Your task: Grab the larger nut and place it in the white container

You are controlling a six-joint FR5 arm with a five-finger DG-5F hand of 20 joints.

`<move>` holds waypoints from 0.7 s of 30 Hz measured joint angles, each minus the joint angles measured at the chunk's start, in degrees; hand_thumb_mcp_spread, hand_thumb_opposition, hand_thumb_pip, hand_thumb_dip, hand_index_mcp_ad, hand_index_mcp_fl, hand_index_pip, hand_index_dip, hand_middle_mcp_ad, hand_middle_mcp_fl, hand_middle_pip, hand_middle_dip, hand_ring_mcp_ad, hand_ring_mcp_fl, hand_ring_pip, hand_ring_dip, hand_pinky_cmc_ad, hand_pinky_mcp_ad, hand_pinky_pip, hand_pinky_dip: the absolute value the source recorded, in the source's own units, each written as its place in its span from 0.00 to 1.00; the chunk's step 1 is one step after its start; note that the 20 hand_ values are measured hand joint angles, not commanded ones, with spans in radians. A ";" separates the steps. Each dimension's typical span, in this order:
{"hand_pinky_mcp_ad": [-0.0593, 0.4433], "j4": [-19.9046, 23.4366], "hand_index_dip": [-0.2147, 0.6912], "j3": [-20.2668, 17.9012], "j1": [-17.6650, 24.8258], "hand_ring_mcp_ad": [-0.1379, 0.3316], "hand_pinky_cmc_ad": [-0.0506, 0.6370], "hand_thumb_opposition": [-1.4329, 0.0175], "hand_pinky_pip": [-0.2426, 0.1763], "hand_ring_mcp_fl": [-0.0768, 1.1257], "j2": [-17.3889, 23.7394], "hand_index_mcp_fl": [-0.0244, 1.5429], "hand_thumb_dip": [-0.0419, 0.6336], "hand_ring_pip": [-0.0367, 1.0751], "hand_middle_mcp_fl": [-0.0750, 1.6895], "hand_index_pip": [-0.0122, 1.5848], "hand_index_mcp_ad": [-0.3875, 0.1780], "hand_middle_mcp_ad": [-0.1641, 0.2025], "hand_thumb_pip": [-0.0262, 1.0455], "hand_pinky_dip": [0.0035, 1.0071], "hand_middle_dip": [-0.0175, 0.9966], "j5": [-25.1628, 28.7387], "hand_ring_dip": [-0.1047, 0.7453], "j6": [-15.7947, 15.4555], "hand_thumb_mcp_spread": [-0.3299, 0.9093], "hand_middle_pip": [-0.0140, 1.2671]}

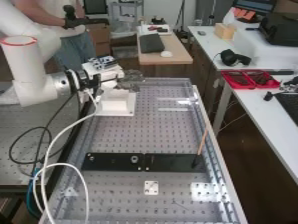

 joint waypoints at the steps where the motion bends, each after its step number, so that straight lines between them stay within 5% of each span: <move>1: 0.70 -0.18 0.31 -0.09 0.03 0.56 0.55 0.35 0.36 0.06 0.03 0.19 0.40 0.19 0.04 0.97 0.58 0.63 0.71 0.66 0.22 0.15 0.25 -0.16 0.54 0.12; 8: 0.70 -1.11 0.24 -0.38 0.06 0.56 0.56 0.37 0.37 0.06 0.21 0.04 0.41 0.19 0.04 0.97 0.44 0.64 0.79 0.69 0.22 0.82 0.25 -1.25 0.53 0.11; 21: 0.70 0.22 0.14 0.75 -2.84 0.56 0.56 0.38 0.36 0.06 3.19 0.02 0.41 0.21 0.04 0.90 0.45 0.63 0.79 0.75 0.22 7.09 0.25 1.52 0.50 0.11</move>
